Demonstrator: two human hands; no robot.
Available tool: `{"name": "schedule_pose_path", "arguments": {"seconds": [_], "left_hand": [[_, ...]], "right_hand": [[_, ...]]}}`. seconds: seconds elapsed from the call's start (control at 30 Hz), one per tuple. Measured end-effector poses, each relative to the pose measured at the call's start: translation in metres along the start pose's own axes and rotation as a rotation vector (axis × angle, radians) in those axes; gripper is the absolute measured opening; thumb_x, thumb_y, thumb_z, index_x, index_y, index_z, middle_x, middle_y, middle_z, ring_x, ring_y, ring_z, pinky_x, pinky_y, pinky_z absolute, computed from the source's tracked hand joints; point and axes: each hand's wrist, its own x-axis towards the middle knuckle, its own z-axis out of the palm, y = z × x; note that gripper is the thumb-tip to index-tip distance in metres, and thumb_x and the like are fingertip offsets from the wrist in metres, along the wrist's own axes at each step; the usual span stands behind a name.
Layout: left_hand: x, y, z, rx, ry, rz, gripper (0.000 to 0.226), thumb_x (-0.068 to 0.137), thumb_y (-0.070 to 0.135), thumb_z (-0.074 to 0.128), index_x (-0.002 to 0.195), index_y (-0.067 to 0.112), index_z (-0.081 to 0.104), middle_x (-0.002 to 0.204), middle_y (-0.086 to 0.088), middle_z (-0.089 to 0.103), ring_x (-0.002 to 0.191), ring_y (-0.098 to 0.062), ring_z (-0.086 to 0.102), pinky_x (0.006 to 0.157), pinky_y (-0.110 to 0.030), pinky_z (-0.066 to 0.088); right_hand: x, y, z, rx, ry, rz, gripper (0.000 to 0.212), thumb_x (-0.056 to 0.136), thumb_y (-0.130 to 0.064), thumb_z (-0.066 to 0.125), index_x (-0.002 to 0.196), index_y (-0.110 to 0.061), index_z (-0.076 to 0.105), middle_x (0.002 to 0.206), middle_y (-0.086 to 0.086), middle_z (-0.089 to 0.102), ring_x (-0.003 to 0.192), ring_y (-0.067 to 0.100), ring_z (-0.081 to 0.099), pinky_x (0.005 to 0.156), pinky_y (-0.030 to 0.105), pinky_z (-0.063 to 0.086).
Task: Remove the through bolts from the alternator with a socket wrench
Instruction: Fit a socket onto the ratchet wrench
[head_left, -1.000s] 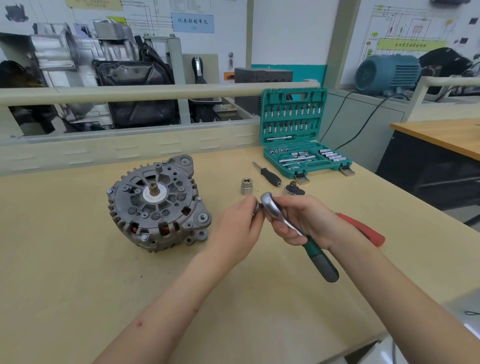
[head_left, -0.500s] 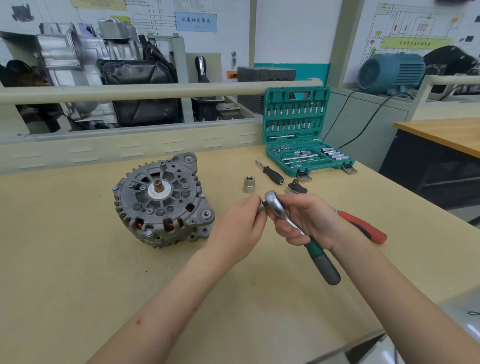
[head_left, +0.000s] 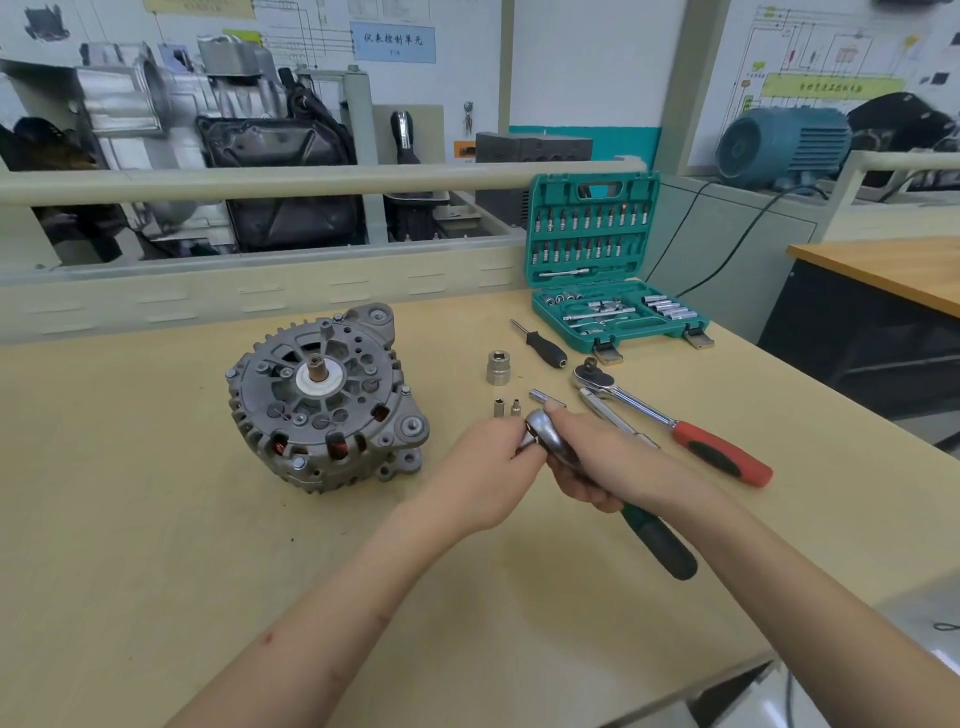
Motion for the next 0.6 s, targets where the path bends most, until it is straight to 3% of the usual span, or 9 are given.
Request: {"name": "schedule_pose_path", "arguments": {"seconds": [0.1, 0.27, 0.4, 0.5, 0.6], "left_hand": [[0.000, 0.000, 0.002, -0.022, 0.000, -0.039, 0.024, 0.089, 0.012, 0.042, 0.082, -0.009, 0.052, 0.079, -0.023, 0.055, 0.066, -0.022, 0.040, 0.055, -0.032, 0.027], [-0.001, 0.000, 0.009, 0.010, -0.002, -0.083, 0.025, 0.089, 0.013, 0.040, 0.077, -0.006, 0.050, 0.072, -0.015, 0.050, 0.062, -0.021, 0.038, 0.053, -0.031, 0.024], [0.006, 0.003, 0.000, 0.035, -0.031, -0.037, 0.022, 0.089, 0.019, 0.045, 0.073, 0.003, 0.047, 0.061, -0.004, 0.043, 0.058, -0.020, 0.039, 0.052, -0.031, 0.031], [0.004, 0.003, -0.009, 0.078, -0.008, 0.082, 0.025, 0.091, 0.031, 0.047, 0.082, 0.008, 0.052, 0.061, 0.005, 0.042, 0.054, -0.009, 0.039, 0.048, -0.018, 0.030], [0.001, 0.000, -0.008, 0.133, 0.015, 0.161, 0.028, 0.096, 0.030, 0.038, 0.076, 0.010, 0.040, 0.058, 0.005, 0.035, 0.051, -0.009, 0.033, 0.049, -0.026, 0.023]], "right_hand": [[0.000, 0.002, 0.004, -0.024, 0.054, 0.003, 0.056, 0.096, -0.049, 0.016, 0.056, -0.018, 0.039, 0.035, -0.007, 0.039, 0.030, 0.007, 0.027, 0.035, 0.012, 0.021], [0.005, 0.007, 0.007, -0.054, 0.074, 0.067, 0.055, 0.095, -0.052, 0.016, 0.060, -0.015, 0.037, 0.036, -0.006, 0.039, 0.028, 0.007, 0.027, 0.035, 0.010, 0.021], [0.003, 0.008, 0.001, 0.244, 0.013, 0.099, 0.054, 0.095, -0.051, 0.023, 0.058, -0.015, 0.037, 0.037, -0.003, 0.034, 0.030, 0.008, 0.022, 0.033, 0.012, 0.017], [0.001, 0.009, -0.012, 0.433, 0.013, 0.078, 0.055, 0.094, -0.054, 0.024, 0.059, -0.015, 0.040, 0.038, -0.003, 0.031, 0.028, 0.008, 0.022, 0.032, 0.014, 0.014], [0.002, 0.007, -0.018, 0.450, 0.009, 0.078, 0.055, 0.094, -0.053, 0.023, 0.060, -0.014, 0.040, 0.039, -0.003, 0.029, 0.028, 0.008, 0.022, 0.032, 0.014, 0.013]]}}
